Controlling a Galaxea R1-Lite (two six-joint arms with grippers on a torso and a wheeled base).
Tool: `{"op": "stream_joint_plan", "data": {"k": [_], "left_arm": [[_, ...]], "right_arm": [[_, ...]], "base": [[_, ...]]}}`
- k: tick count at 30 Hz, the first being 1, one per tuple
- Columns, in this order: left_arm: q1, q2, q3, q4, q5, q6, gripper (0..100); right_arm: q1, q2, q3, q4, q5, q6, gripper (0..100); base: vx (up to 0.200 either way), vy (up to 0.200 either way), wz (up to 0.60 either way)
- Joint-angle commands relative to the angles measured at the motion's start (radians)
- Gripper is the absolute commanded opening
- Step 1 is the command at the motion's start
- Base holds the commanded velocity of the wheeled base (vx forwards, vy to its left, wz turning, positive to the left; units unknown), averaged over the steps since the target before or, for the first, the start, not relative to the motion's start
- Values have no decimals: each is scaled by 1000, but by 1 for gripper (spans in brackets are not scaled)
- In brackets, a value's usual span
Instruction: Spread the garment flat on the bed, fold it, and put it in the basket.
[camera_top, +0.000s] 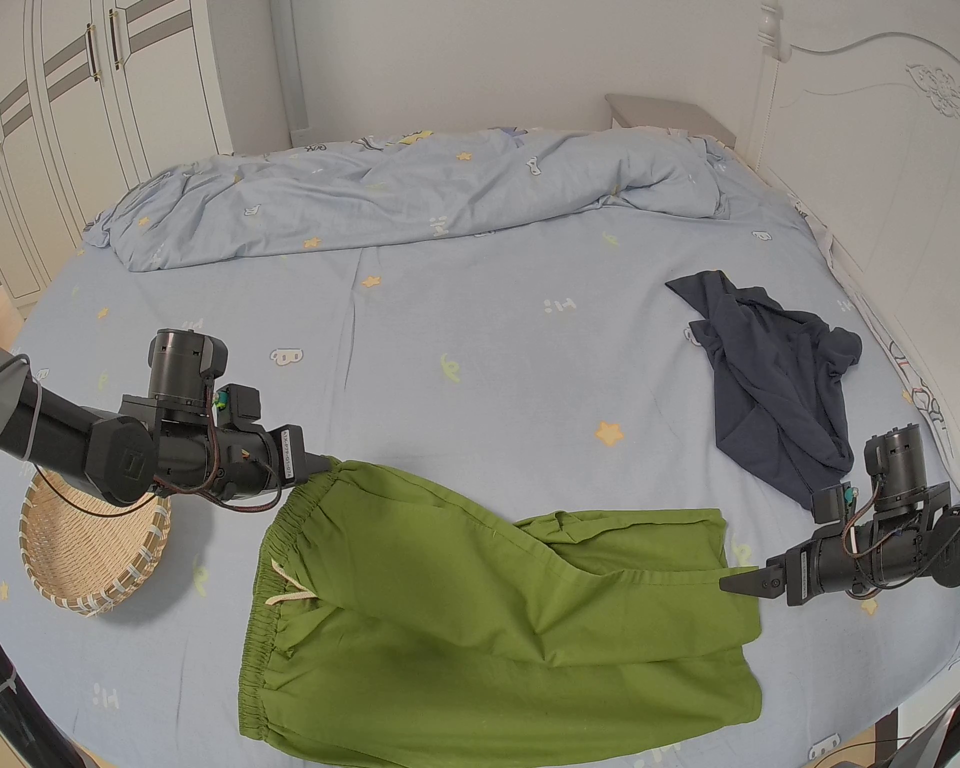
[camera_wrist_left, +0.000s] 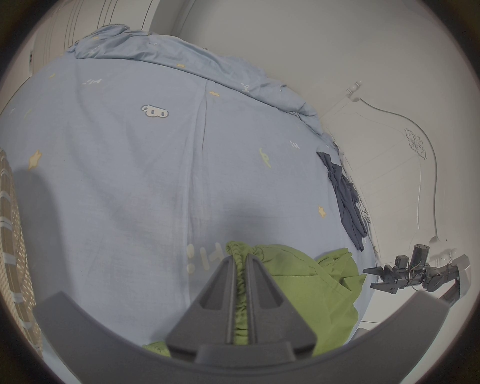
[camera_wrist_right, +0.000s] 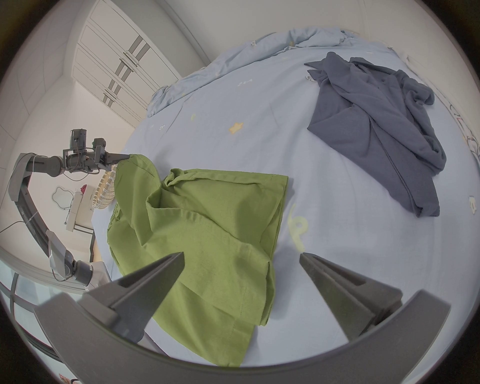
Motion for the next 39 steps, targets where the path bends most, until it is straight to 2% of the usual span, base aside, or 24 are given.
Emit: {"op": "stream_joint_plan", "data": {"k": [1,19,31,34,36,38,39], "left_arm": [[0,2,0,0,1,-1,0],[5,-5,0,0,1,-1,0],[43,-82,32,0,1,-10,0],[69,-111,37,0,1,-11,0],[78,-122,37,0,1,-11,0],[101,-147,37,0,1,-11,0],[101,-148,37,-2,1,-11,0]], "right_arm": [[4,18,2,-3,1,1,0],[-10,57,14,-63,-5,-4,0],[-59,-77,-58,-52,-18,-2,0],[-56,-71,-150,-31,-21,1,0],[-51,-69,-195,-12,-30,2,0],[-25,-58,-328,47,-113,1,0],[-22,-57,-336,51,-117,1,0]], "base": [[0,0,0],[0,0,0],[0,0,0],[0,0,0],[0,0,0],[0,0,0],[0,0,0]]}}
